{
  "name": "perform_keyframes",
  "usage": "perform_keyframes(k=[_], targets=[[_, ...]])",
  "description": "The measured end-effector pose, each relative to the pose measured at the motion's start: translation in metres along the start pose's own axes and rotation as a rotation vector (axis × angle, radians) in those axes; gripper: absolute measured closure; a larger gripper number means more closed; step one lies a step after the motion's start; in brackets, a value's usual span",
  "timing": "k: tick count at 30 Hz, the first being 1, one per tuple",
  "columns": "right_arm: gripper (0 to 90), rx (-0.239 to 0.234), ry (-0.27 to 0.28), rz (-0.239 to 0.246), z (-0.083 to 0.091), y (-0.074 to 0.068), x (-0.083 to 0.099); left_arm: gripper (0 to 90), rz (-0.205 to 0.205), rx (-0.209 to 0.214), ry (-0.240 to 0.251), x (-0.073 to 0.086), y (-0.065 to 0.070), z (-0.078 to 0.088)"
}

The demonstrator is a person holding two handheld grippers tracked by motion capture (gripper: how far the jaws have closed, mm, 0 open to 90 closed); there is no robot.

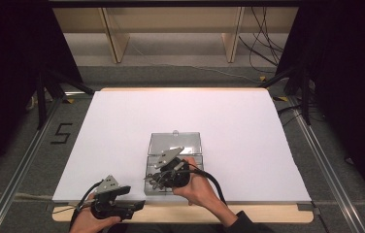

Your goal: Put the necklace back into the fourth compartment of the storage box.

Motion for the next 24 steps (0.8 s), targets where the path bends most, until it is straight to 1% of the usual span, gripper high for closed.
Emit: perform_keyframes(k=[1, 2, 3, 4, 5, 6, 7, 8, 10, 11, 13, 14, 15, 16, 19, 20, 21, 22, 23, 24], targets=[[87.5, 0.000, 0.000, 0.000, 0.000, 0.000, 0.000, 20.5, 0.000, 0.000, 0.000, 0.000, 0.000, 0.000], [87.5, 0.007, 0.002, -0.025, 0.000, 0.000, 0.002, 20.5, -0.003, -0.003, 0.000, 0.000, 0.000, 0.000], [87.5, 0.004, -0.005, -0.002, 0.000, 0.002, 0.002, 20.5, -0.016, -0.009, -0.005, 0.000, -0.001, 0.001], [87.5, 0.004, -0.005, -0.002, 0.000, 0.002, 0.002, 20.5, -0.016, -0.009, -0.005, 0.000, -0.001, 0.001], [87.5, 0.003, -0.010, -0.013, -0.002, 0.003, 0.003, 20.5, -0.003, 0.000, -0.001, 0.000, 0.000, 0.000], [87.5, 0.000, -0.016, -0.009, -0.003, 0.003, 0.004, 20.5, -0.003, 0.000, -0.002, 0.000, 0.000, 0.000], [87.5, 0.003, -0.021, -0.018, -0.004, 0.003, 0.005, 20.5, -0.002, 0.000, -0.001, 0.000, 0.000, 0.000], [87.5, -0.007, -0.032, -0.007, -0.005, 0.003, 0.005, 20.5, -0.003, 0.000, 0.001, 0.000, 0.000, 0.000], [87.5, -0.006, -0.032, -0.010, -0.008, 0.003, 0.005, 20.5, -0.004, -0.001, -0.001, 0.000, 0.000, 0.000], [87.5, -0.009, -0.049, -0.019, -0.011, 0.002, 0.006, 20.5, -0.020, -0.003, -0.008, 0.000, -0.001, 0.001], [87.4, -0.014, -0.054, -0.013, -0.012, 0.002, 0.006, 20.5, -0.015, -0.003, -0.007, 0.000, 0.000, 0.001], [87.5, -0.021, -0.072, -0.006, -0.015, 0.002, 0.007, 20.5, -0.014, -0.004, -0.004, 0.000, 0.000, 0.000], [87.4, -0.026, -0.076, -0.036, -0.016, 0.000, 0.007, 20.5, -0.013, -0.009, -0.002, 0.001, 0.000, 0.000], [87.4, -0.020, -0.070, -0.015, -0.018, 0.001, 0.008, 20.5, -0.016, -0.008, 0.000, 0.001, 0.000, 0.000], [87.4, -0.028, -0.092, -0.021, -0.021, 0.000, 0.008, 20.5, -0.019, -0.004, 0.002, 0.000, 0.000, 0.000], [87.4, -0.036, -0.097, -0.014, -0.023, 0.000, 0.009, 20.5, -0.017, -0.007, -0.001, 0.001, 0.000, 0.000], [87.2, -0.037, -0.096, -0.020, -0.025, 0.000, 0.009, 20.5, -0.008, -0.014, 0.005, 0.001, 0.001, 0.000], [86.7, -0.036, -0.099, -0.019, -0.026, 0.001, 0.009, 20.5, -0.006, -0.002, 0.006, 0.001, 0.000, -0.001], [86.7, -0.036, -0.099, -0.019, -0.026, 0.001, 0.009, 20.5, -0.006, -0.002, 0.006, 0.001, 0.000, -0.001], [85.0, -0.048, -0.089, -0.027, -0.027, 0.003, 0.010, 20.5, -0.013, -0.004, 0.007, 0.000, 0.000, 0.001]])
Point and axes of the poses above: each handheld gripper's, and its own axes: z roughly backward along the jaws, x roughly out of its underside, y roughly to its right, the point moved 1 cm from there along -z, roughly forward along the jaws, and after that the axes turned 14 degrees about -x, right-handed, at the moved point
